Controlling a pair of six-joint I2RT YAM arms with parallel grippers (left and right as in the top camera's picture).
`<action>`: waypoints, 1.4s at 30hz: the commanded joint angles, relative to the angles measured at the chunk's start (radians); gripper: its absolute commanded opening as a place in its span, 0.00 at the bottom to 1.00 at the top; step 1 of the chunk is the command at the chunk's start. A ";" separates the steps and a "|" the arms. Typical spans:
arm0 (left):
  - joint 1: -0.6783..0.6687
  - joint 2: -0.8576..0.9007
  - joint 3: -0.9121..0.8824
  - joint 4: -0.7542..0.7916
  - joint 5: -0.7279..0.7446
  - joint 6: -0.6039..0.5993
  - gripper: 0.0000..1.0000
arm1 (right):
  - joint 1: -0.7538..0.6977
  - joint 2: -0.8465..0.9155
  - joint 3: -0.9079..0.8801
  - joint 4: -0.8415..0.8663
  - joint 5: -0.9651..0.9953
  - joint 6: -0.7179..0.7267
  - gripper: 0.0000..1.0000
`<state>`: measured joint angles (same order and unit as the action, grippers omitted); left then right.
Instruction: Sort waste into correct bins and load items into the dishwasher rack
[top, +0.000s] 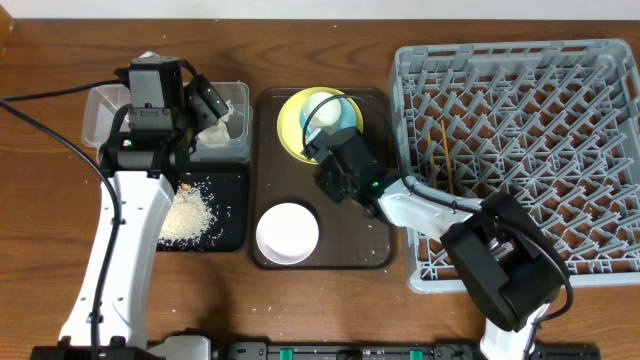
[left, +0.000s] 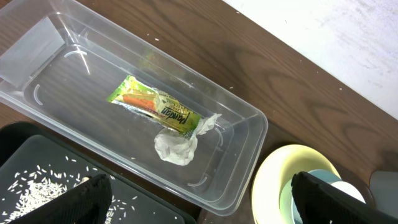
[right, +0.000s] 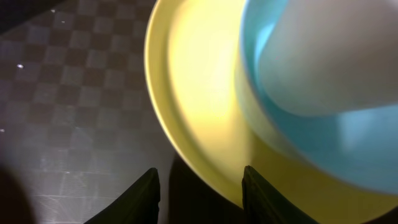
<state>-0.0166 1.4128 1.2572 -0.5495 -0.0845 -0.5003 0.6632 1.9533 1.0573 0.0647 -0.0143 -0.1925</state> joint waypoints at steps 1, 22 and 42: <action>0.005 0.005 0.015 0.001 -0.005 0.003 0.95 | -0.027 0.013 0.002 -0.001 -0.052 -0.004 0.40; 0.005 0.005 0.015 0.001 -0.005 0.003 0.95 | -0.026 -0.110 0.003 -0.183 -0.104 0.048 0.33; 0.005 0.005 0.015 0.001 -0.005 0.003 0.95 | -0.030 -0.420 0.156 -0.806 0.000 0.156 0.30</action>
<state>-0.0166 1.4128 1.2572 -0.5495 -0.0845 -0.4999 0.6315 1.5562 1.1332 -0.6903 -0.1207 -0.0441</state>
